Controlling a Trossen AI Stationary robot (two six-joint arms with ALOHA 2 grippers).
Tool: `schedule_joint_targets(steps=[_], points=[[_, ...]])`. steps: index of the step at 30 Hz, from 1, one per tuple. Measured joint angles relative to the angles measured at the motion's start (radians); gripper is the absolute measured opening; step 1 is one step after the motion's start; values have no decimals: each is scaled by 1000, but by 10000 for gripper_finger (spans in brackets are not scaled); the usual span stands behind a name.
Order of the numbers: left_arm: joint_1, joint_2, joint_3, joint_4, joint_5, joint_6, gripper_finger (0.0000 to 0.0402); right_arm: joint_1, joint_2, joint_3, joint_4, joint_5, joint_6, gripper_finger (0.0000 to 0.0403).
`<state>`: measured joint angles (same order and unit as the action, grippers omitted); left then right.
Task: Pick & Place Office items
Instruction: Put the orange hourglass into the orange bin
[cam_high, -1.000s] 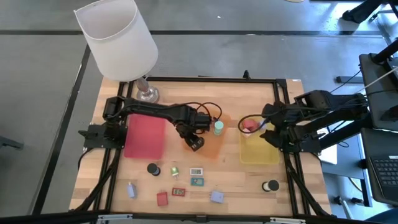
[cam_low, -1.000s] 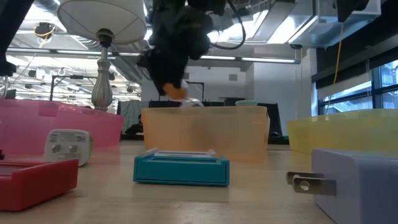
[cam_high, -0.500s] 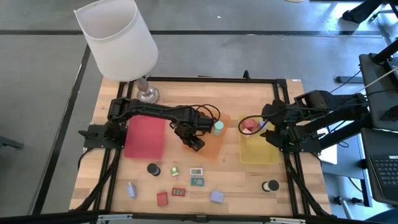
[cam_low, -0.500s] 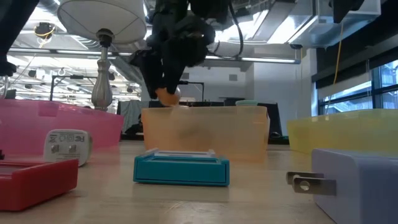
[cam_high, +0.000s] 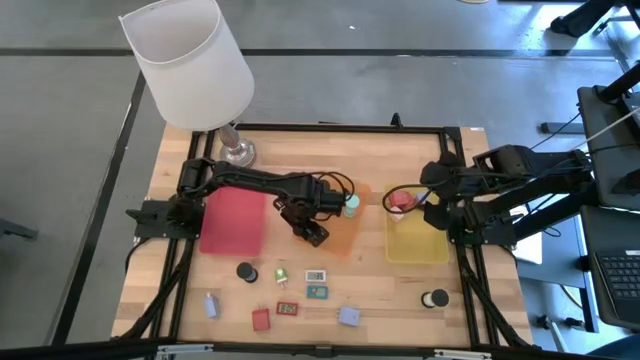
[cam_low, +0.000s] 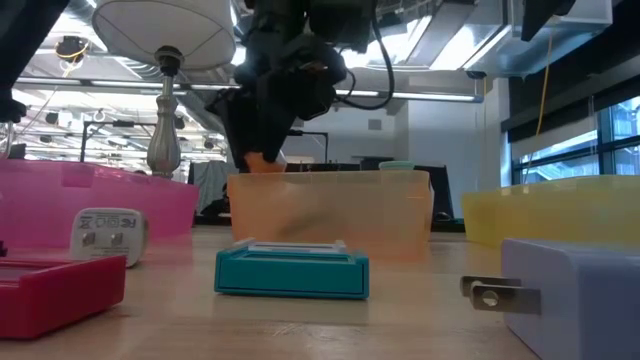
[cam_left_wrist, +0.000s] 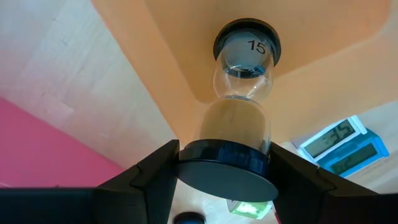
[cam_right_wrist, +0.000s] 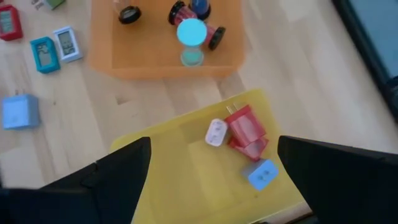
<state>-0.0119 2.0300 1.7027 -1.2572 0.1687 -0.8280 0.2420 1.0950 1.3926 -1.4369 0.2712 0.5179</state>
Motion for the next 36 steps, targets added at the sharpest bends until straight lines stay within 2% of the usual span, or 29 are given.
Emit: schedule_joint_targets(steps=[20, 36], points=[[-19, 0, 0, 0, -6, 0, 208, 0, 17, 0, 142, -10, -3, 355], [-28, -1, 0, 15, -28, -118, 213, 0, 17, 0, 180, -10, -3, 355]])
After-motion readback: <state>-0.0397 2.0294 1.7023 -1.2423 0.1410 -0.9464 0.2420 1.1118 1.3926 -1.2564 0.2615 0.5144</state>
